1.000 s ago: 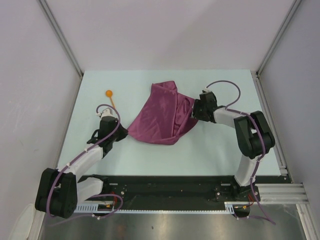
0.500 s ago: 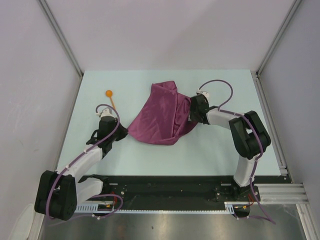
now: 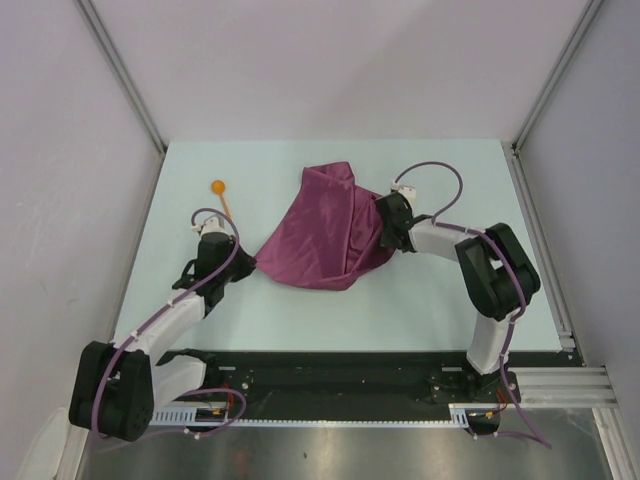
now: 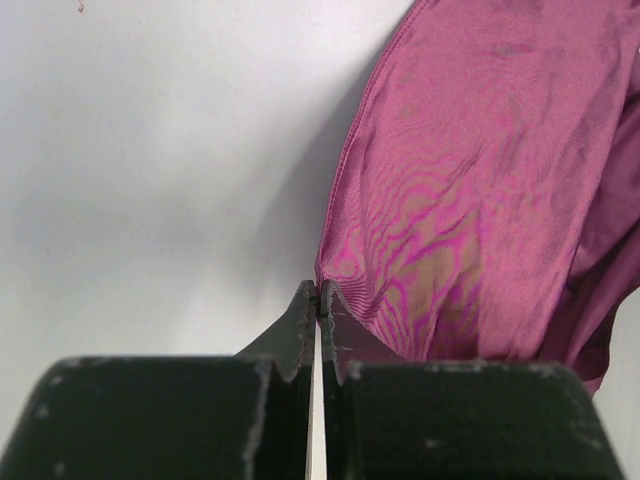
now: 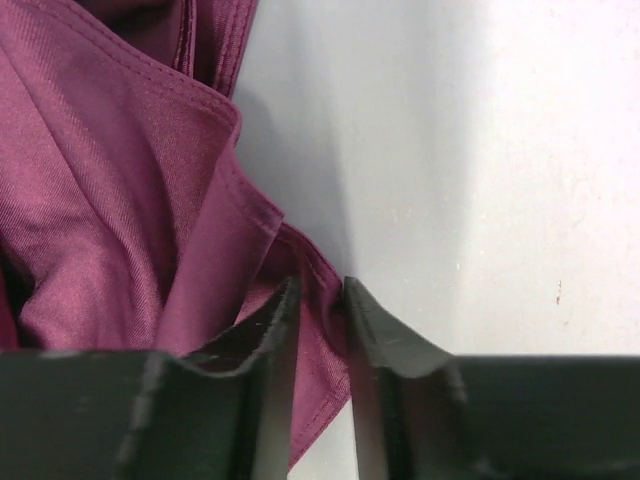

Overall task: Fold the napkin, place the utensils inside, and roll it up
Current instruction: Flatten the napkin out

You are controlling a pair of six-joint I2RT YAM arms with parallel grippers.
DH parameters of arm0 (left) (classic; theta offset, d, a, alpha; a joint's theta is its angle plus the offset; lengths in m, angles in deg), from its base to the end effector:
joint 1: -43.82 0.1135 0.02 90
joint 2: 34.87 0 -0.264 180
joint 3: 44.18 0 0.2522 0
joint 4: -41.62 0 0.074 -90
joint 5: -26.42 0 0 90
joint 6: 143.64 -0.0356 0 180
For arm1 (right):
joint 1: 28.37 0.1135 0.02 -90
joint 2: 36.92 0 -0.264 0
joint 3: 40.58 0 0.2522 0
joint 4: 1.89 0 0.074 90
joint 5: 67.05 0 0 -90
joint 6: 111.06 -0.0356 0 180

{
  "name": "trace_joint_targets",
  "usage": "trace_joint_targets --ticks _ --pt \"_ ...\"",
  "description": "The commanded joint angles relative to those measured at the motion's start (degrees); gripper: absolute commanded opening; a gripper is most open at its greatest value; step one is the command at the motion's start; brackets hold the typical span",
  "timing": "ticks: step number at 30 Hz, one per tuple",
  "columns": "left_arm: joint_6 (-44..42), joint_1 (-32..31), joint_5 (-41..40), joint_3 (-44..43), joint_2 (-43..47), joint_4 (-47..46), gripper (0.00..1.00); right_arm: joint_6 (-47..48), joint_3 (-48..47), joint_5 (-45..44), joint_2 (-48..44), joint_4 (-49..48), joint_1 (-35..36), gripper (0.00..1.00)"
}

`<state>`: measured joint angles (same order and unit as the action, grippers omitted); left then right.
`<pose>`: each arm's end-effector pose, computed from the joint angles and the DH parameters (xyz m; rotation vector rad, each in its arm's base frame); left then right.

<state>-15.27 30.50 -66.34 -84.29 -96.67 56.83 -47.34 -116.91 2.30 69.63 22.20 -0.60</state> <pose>0.2118 -0.0484 0.1872 -0.5144 2.1908 -0.4414 0.3383 0.1640 0.1525 0.1109 2.4320 -0.0389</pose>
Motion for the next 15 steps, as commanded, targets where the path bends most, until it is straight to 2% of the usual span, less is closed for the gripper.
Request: trace_joint_targets --ticks 1,5,9,15 --pt "-0.7 0.6 0.0 -0.6 1.8 -0.4 0.00 -1.0 4.3 0.8 1.3 7.8 0.2 0.20" --pt "-0.4 0.6 -0.1 -0.8 2.1 -0.2 0.00 -1.1 5.7 2.2 -1.0 7.8 0.2 0.01" --pt "-0.3 0.6 -1.0 -2.1 3.6 0.4 0.00 -0.6 6.1 3.6 -6.6 9.5 0.2 0.00" --pt "0.0 0.6 -3.6 -6.2 7.5 1.4 0.00 1.5 5.5 3.8 -23.7 15.0 0.2 0.00"
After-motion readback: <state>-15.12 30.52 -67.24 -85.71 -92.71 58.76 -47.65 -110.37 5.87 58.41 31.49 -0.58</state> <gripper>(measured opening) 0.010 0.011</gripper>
